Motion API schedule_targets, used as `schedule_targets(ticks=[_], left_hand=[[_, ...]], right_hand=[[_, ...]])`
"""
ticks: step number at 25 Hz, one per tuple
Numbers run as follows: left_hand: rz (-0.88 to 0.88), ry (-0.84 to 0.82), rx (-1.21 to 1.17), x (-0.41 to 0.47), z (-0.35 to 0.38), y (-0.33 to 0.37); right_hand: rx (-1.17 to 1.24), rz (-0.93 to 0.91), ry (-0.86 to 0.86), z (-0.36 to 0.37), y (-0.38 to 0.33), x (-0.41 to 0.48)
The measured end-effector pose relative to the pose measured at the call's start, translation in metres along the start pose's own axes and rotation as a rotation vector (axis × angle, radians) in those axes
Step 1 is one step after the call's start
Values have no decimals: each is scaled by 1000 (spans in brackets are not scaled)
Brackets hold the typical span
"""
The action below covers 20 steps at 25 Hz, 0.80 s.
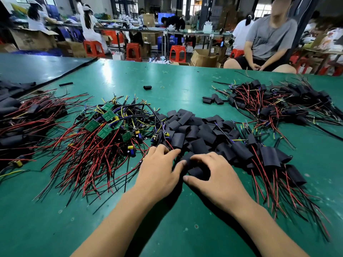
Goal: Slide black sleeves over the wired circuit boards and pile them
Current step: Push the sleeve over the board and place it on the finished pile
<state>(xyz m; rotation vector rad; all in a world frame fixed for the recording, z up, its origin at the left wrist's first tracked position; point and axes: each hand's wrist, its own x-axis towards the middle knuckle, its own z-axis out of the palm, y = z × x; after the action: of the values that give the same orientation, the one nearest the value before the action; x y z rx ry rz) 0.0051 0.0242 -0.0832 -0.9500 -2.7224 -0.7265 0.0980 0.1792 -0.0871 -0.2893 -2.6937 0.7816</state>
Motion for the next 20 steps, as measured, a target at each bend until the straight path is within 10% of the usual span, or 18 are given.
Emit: schedule_targets(ticks=[8, 15, 20], left_hand=[[-115, 226, -320, 3, -12, 3], [-449, 188, -1470, 10, -40, 2], [-335, 50, -1201, -1, -27, 17]], right_hand=[[-14, 22, 18, 0, 1, 0], [67, 12, 113, -1, -3, 0], [496, -94, -17, -6, -18, -4]])
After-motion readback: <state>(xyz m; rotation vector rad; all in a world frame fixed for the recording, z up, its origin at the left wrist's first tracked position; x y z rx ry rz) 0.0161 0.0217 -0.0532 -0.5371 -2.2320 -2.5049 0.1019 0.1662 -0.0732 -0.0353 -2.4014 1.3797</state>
